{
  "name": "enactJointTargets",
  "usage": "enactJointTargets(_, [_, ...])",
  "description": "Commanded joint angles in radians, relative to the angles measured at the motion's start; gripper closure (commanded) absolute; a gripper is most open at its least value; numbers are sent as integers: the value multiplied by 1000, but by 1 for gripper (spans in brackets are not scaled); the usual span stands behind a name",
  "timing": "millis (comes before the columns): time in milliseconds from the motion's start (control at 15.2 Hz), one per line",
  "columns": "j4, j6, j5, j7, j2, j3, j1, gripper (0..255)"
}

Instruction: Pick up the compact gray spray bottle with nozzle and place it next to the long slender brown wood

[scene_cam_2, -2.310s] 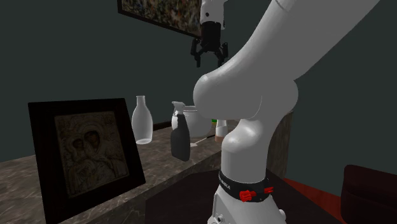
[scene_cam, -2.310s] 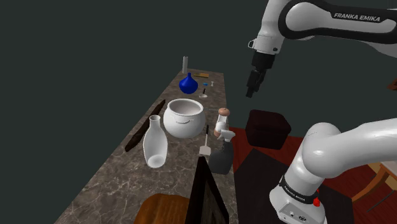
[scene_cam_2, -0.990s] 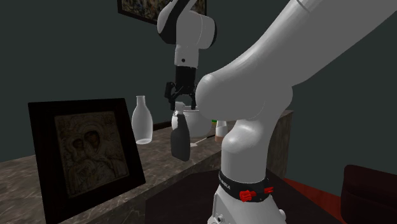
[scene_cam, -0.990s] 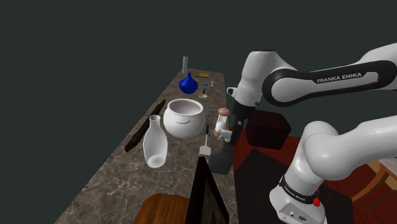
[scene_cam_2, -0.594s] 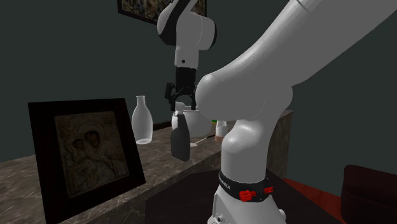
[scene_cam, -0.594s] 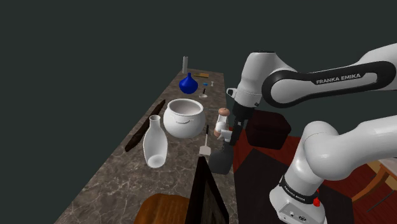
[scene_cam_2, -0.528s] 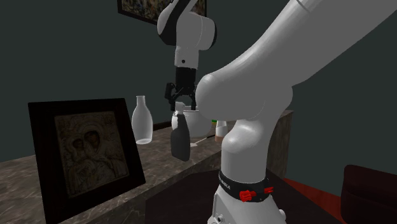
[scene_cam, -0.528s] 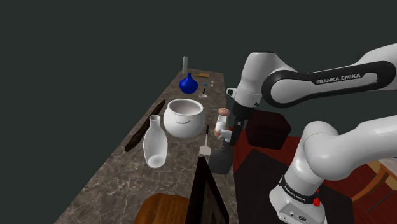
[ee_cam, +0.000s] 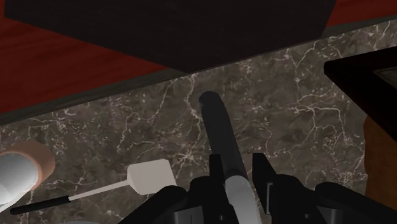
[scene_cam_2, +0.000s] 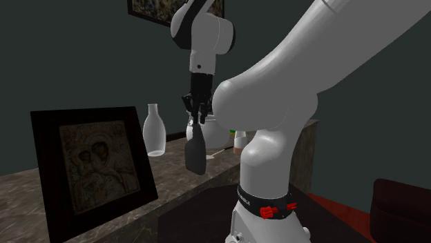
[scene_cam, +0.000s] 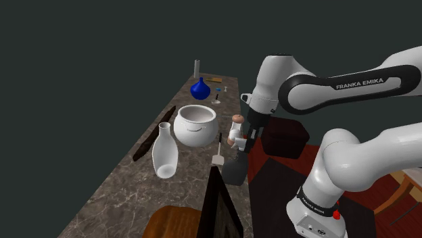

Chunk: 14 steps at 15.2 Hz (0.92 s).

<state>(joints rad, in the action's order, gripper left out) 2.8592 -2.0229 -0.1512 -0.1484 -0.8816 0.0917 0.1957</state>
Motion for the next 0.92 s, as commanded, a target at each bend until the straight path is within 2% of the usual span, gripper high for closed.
enactJointTargets(0, [1,0,0,0,0,0,0,255])
enactJointTargets(858, [-147,177,18,12,-29,-13,-8,255])
